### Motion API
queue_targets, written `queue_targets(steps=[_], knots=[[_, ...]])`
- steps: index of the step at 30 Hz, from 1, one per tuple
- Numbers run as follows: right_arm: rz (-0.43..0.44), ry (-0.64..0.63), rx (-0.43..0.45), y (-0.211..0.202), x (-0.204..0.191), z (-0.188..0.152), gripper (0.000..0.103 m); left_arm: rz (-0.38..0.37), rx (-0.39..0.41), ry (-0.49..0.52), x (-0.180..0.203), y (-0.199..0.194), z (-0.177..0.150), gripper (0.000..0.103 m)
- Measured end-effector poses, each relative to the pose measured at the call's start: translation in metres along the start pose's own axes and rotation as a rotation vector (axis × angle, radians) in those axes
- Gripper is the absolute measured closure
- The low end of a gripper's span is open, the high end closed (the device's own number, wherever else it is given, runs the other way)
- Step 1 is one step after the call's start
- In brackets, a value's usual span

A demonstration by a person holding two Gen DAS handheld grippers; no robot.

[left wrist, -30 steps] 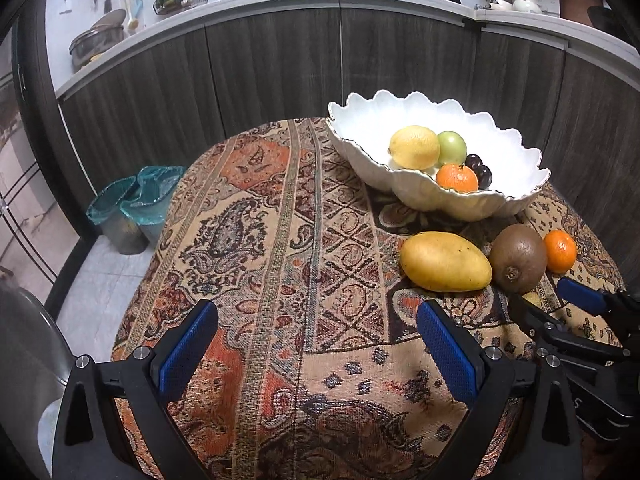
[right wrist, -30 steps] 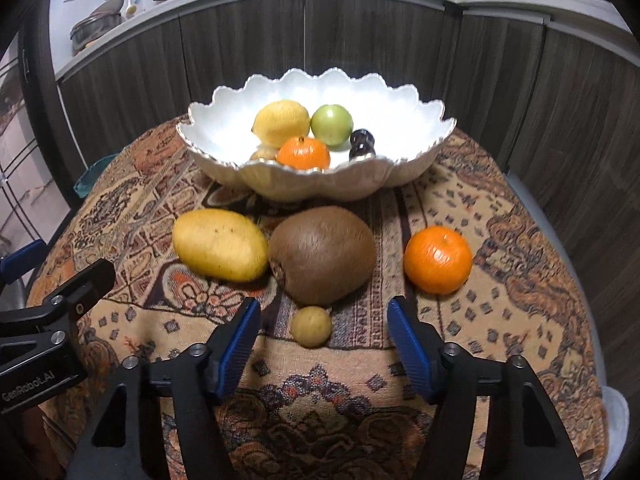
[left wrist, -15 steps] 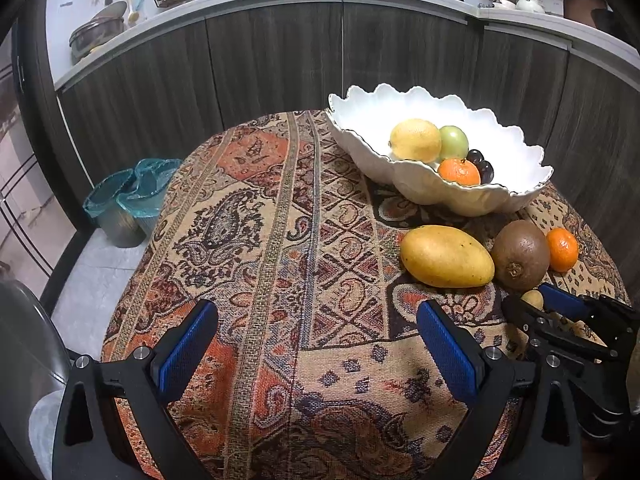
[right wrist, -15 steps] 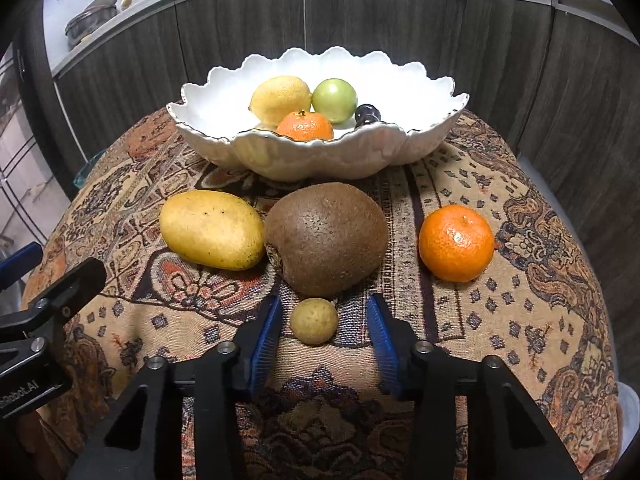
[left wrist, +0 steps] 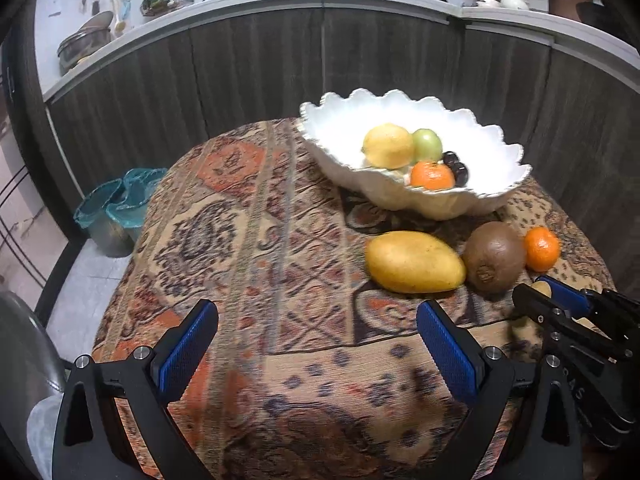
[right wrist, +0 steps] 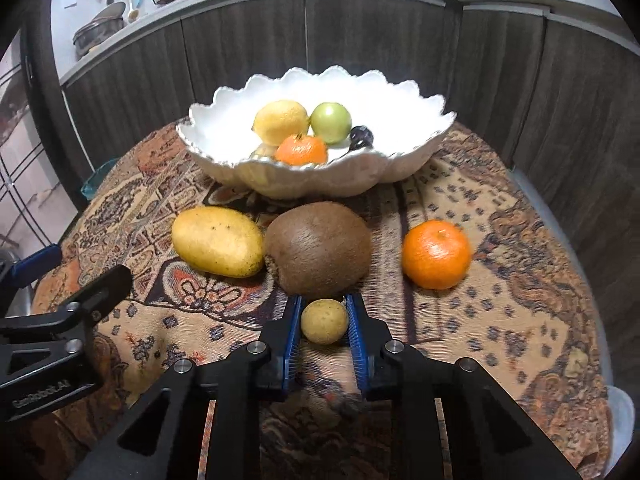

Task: Organize fruits
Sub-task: 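Lift the small fruit with the right tool while the left tool grasps the brown kiwi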

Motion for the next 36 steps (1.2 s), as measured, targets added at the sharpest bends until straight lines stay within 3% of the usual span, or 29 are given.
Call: queue_targets(steps=[17,21,25,36], knots=[[-0.081,0.111,0.102,-0.049,0.069,0.009,0.079,-0.132,0.060,0.123,0.089,-0.014,0.027,0.004],[-0.091,0.132,0.113,-0.053,0.080,0.011,0.079,-0.144,0.072,0.160,0.103,-0.013,0.033,0.007],[-0.100,0.147,0.123,-0.056,0.087,0.012,0.079,-0.157,0.061,0.202,0.116,-0.009,0.034,0.017],[-0.112,0.172,0.119,-0.053,0.099,0.012,0.079,-0.197,0.033,0.234,0.138,0.005,0.033,0.023]])
Point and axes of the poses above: each gripper's, at about its wrist camera, not at the fingertips, and y roughly the way its jaws point, x to its right, z to its top, the point moved 5 cm from there along y, roughly the way its jaws point, and after that the axes turned 14 degrees about z, right-handed, at the moved point
